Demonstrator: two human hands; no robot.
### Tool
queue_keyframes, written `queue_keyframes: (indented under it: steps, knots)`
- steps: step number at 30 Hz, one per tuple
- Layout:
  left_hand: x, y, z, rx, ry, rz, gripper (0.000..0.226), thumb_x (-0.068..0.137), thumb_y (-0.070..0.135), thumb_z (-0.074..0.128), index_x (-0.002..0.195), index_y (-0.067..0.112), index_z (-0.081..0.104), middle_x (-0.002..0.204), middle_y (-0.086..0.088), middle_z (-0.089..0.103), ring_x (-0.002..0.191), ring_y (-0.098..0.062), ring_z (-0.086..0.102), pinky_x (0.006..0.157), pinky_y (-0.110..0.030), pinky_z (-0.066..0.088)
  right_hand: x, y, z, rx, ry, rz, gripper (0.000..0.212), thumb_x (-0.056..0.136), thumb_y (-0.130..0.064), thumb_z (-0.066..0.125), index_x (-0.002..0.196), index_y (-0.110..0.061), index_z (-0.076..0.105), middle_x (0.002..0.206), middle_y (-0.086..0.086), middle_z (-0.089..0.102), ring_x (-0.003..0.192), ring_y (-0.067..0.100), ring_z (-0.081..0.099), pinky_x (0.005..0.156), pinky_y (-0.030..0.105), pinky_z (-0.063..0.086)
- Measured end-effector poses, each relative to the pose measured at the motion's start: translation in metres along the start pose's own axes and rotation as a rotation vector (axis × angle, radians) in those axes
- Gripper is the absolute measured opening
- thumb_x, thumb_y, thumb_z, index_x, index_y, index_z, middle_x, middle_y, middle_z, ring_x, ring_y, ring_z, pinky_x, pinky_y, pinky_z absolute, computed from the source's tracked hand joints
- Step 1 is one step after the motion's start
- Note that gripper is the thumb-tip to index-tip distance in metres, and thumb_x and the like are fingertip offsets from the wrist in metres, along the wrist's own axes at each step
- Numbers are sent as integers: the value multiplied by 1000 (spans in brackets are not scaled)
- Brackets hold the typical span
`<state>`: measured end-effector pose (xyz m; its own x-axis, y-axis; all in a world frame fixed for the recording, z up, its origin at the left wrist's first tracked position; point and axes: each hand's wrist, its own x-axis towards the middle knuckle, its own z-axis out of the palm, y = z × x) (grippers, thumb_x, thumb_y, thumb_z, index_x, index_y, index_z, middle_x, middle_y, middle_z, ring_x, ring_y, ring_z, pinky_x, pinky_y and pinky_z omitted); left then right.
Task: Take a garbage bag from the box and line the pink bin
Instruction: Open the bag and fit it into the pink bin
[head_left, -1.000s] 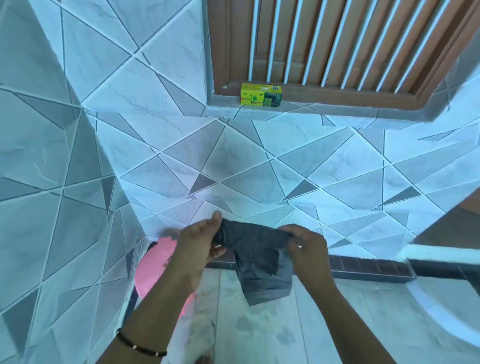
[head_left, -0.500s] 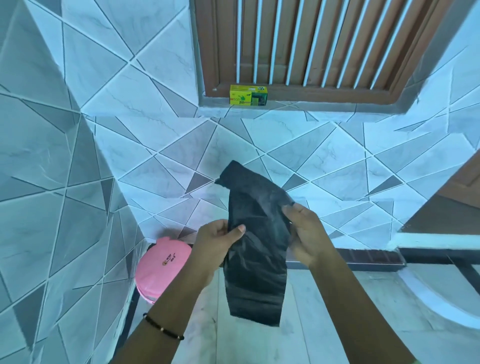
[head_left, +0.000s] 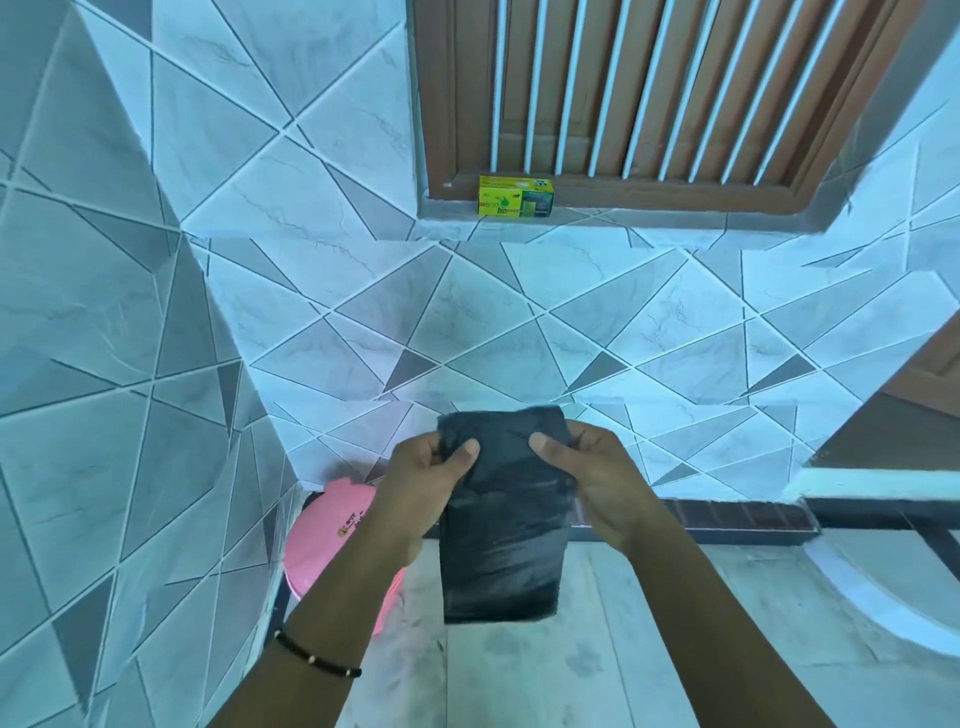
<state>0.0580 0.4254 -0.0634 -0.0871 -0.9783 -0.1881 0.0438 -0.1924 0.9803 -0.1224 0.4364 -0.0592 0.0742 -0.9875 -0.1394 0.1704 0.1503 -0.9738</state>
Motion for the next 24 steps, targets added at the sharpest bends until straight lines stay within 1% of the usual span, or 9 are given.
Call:
queue_keyframes:
  steps: [2, 5, 7, 9, 13, 16, 19, 21, 24]
  knots:
    - [5, 6, -5, -120, 22, 10, 15, 89, 17, 60, 99, 9, 69, 91, -6, 75, 79, -17, 71, 69, -26, 54, -5, 5, 3, -64, -73, 74, 36, 74, -20, 71, 105, -2, 68, 103, 15, 73, 95, 30, 70, 82, 36, 55]
    - [7, 12, -12, -177, -33, 7, 20, 87, 25, 63, 100, 12, 69, 99, -10, 74, 89, -25, 70, 83, -36, 55, -6, 13, 8, -60, -24, 96, 25, 78, -10, 70, 101, 0, 69, 102, 17, 73, 95, 32, 69, 88, 40, 54]
    - [-1, 7, -15, -60, -115, -41, 21, 84, 29, 65, 97, 12, 70, 97, -9, 75, 88, -24, 71, 82, -36, 55, -4, 10, 11, 12, 48, 71, 17, 81, -5, 67, 97, 1, 71, 98, 19, 73, 89, 33, 68, 87, 42, 54]
    - [-6, 0, -15, 30, -129, -55, 15, 86, 22, 64, 95, 12, 70, 96, -9, 74, 85, -23, 70, 80, -34, 55, -2, 4, 9, 54, 57, 48, 16, 82, -6, 66, 95, 0, 71, 97, 19, 72, 88, 33, 68, 87, 44, 54]
    - [1, -1, -13, -164, -12, -41, 13, 91, 16, 56, 95, 12, 69, 97, -10, 73, 88, -26, 67, 86, -41, 52, -9, 5, 11, -42, -44, 105, 21, 81, -7, 67, 101, -2, 69, 98, 15, 73, 88, 29, 69, 78, 37, 57]
    - [2, 7, -15, -330, -66, -57, 23, 93, 27, 53, 102, 11, 66, 101, -9, 73, 87, -21, 71, 73, -31, 57, -11, 13, 15, -24, 9, 155, 16, 78, -2, 68, 94, -2, 71, 93, 15, 74, 83, 30, 69, 72, 34, 58]
    - [-9, 2, -17, -137, -187, -80, 30, 91, 35, 54, 106, 12, 67, 100, -5, 75, 91, -17, 71, 69, -26, 56, -6, 10, 18, 91, 116, 122, 9, 79, 0, 67, 87, 0, 70, 81, 16, 72, 76, 30, 67, 65, 32, 57]
    - [-10, -5, -17, -13, -157, -58, 21, 89, 23, 60, 103, 10, 69, 97, -7, 75, 87, -18, 71, 71, -27, 55, -3, 5, 18, 129, 135, 103, 7, 80, 0, 65, 86, 0, 69, 76, 14, 72, 71, 28, 67, 63, 30, 57]
    - [-4, -8, -16, -37, -60, -30, 14, 89, 15, 60, 98, 10, 70, 98, -11, 74, 89, -23, 68, 80, -34, 54, -7, 4, 17, 68, 66, 125, 10, 83, -3, 63, 90, -3, 71, 82, 12, 74, 72, 26, 69, 64, 30, 56]
